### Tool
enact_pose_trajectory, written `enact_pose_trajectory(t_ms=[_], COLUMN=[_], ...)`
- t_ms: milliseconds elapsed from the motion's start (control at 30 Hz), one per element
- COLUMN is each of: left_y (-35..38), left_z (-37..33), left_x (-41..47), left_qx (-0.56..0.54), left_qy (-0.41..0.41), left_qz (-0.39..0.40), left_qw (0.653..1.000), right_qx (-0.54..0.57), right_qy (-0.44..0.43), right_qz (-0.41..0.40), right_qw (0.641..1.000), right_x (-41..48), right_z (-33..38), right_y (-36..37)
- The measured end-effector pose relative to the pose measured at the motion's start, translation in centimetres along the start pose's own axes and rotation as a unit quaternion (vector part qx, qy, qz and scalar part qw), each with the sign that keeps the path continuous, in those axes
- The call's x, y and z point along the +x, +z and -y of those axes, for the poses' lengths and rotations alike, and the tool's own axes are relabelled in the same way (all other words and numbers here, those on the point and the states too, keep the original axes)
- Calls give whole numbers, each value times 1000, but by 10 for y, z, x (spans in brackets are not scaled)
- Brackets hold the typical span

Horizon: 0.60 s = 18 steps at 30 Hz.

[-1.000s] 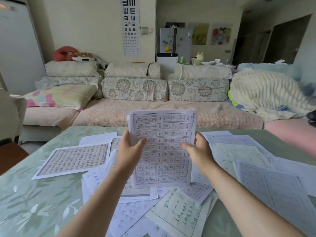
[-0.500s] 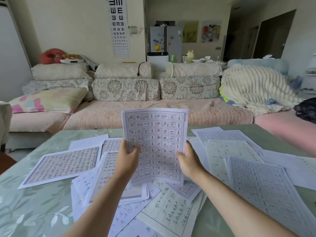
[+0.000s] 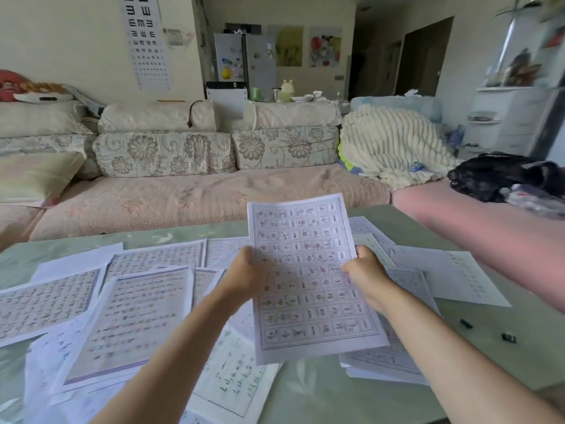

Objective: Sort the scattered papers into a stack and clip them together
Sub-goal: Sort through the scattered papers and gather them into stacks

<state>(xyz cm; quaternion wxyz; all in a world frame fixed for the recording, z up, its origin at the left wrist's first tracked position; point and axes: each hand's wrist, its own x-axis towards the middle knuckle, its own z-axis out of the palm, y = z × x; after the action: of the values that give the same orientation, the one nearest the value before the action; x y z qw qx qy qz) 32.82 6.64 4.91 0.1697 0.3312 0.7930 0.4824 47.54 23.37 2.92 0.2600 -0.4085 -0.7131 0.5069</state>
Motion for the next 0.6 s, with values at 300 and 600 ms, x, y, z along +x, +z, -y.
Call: enact_pose_trajectory(t_ms=[300,600], left_y=[142,191], left_z=[2,9], left_x=[25,21], left_qx=[97,242], left_qy=[-57,-56], left_qz=[73,64], left_qw=[991,967], right_qx=[-122,-372], right_qy=[100,141], right_qz=[-114,-92], right_qw=[981,913], right_x=[6,-3], right_z=[-87,-116], right_y=[-97,-115])
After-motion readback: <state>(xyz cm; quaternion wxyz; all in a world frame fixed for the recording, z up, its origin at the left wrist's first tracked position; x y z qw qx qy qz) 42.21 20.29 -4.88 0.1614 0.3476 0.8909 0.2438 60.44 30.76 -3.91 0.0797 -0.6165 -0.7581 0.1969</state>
